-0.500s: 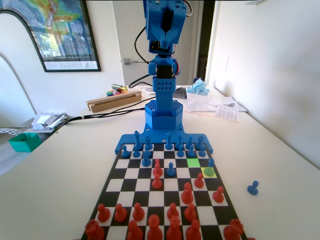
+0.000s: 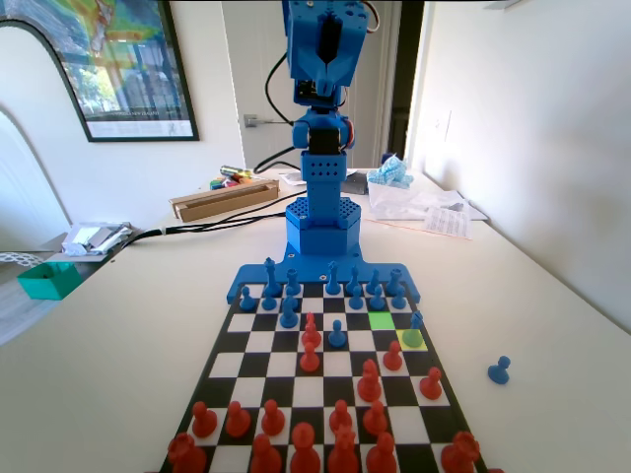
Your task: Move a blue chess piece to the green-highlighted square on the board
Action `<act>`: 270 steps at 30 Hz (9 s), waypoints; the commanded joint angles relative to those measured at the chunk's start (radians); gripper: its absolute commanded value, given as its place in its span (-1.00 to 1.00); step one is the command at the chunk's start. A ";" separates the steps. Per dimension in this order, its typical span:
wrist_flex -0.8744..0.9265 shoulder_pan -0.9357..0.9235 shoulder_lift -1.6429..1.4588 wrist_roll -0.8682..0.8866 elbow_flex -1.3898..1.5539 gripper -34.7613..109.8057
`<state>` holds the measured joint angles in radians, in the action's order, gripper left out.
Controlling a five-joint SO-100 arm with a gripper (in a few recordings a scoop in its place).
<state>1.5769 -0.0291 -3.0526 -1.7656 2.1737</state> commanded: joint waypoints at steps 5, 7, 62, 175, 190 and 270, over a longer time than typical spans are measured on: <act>-0.018 0.021 0.000 0.005 -0.015 -0.51; -0.043 0.031 0.031 0.066 -0.049 -0.51; -0.302 0.348 1.536 0.983 -0.520 -0.34; -0.606 0.373 1.542 0.925 -0.064 -0.51; -0.657 0.368 1.603 0.917 -0.057 -0.49; -0.006 -0.008 -0.003 0.015 0.009 -0.47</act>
<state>1.5723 -0.0276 -3.0511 -1.7380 2.1921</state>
